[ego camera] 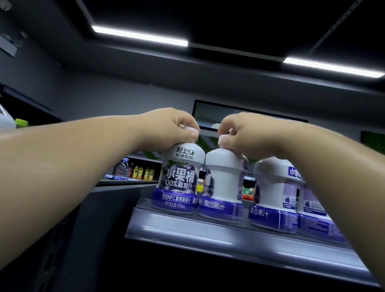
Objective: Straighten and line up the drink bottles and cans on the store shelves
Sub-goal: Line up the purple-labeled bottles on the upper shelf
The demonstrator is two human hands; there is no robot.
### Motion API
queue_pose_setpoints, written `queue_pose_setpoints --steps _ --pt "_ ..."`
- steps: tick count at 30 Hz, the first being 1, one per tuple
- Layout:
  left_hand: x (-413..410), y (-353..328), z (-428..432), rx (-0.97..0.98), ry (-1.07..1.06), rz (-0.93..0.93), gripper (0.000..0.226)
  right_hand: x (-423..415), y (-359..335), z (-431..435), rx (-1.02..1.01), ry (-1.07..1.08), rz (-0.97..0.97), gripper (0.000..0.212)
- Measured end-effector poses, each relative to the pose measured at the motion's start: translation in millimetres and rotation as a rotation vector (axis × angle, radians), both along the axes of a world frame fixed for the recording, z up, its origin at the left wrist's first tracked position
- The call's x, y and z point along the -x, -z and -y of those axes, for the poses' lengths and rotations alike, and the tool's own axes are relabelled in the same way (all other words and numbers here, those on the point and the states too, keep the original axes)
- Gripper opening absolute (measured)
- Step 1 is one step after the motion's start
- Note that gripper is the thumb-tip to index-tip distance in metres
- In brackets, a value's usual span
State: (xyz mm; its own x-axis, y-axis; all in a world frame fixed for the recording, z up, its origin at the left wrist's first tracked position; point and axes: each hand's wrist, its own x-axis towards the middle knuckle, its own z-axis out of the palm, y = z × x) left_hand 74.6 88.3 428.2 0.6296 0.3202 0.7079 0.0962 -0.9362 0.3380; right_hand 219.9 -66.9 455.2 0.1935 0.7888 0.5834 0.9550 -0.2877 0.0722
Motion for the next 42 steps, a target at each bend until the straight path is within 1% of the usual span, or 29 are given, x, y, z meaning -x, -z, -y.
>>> queue_pose_setpoints --steps 1,3,4,5,6,7,9,12,14,16,18,20,23,25,27,31,36,39,42 --pt "0 0 -1 0.003 0.006 0.001 0.007 -1 -1 2 -0.003 -0.066 -0.085 0.016" --pt "0 0 -2 -0.001 0.008 -0.002 0.008 1 -1 4 -0.01 -0.125 -0.19 0.028" --pt "1 0 -2 0.0 0.01 -0.002 0.008 2 0 2 -0.026 -0.102 -0.166 0.026" --pt "1 1 -2 0.005 0.014 0.003 0.007 3 2 0 -0.042 -0.059 -0.095 0.022" --pt "1 1 -1 0.013 0.018 0.011 0.006 5 4 -3 -0.047 0.0 -0.006 0.023" --pt "1 1 -1 0.021 0.02 0.019 0.005 6 7 -5 -0.064 0.032 0.042 0.025" --pt "2 1 0 0.026 0.013 0.027 0.005 7 10 -6 -0.087 0.008 0.032 0.025" --pt "3 0 0 0.031 0.012 0.029 0.006 6 12 0 -0.108 -0.068 -0.046 0.024" --pt "4 0 0 0.041 0.02 0.032 0.005 5 13 3 -0.121 -0.08 -0.075 0.025" --pt "5 1 -2 0.044 0.03 0.029 0.004 3 14 3 -0.13 -0.078 -0.069 0.025" --pt "6 2 -3 0.043 0.044 0.025 0.005 0 14 3 -0.136 -0.078 -0.058 0.031" --pt "8 2 -3 0.055 0.063 0.012 0.017 -1 15 3 -0.127 -0.085 -0.053 0.044" --pt "10 2 0 0.079 0.079 -0.02 0.044 -5 18 4 -0.116 -0.103 -0.051 0.065" --pt "10 2 1 0.077 0.081 -0.05 0.056 -6 20 2 -0.125 -0.122 -0.057 0.067" --pt "9 2 1 0.07 0.077 -0.077 0.061 -7 20 2 -0.127 -0.143 -0.079 0.064" --pt "8 1 1 0.076 0.06 -0.077 0.057 -9 16 5 -0.095 -0.209 -0.195 0.059" --pt "9 0 2 0.086 0.064 -0.098 0.053 -11 15 5 -0.083 -0.264 -0.248 0.062" --pt "8 1 2 0.045 0.024 -0.123 0.048 -12 16 6 -0.073 -0.25 -0.201 0.063" --pt "8 2 6 -0.018 -0.013 -0.118 0.045 -14 14 16 -0.067 -0.205 -0.117 0.071"
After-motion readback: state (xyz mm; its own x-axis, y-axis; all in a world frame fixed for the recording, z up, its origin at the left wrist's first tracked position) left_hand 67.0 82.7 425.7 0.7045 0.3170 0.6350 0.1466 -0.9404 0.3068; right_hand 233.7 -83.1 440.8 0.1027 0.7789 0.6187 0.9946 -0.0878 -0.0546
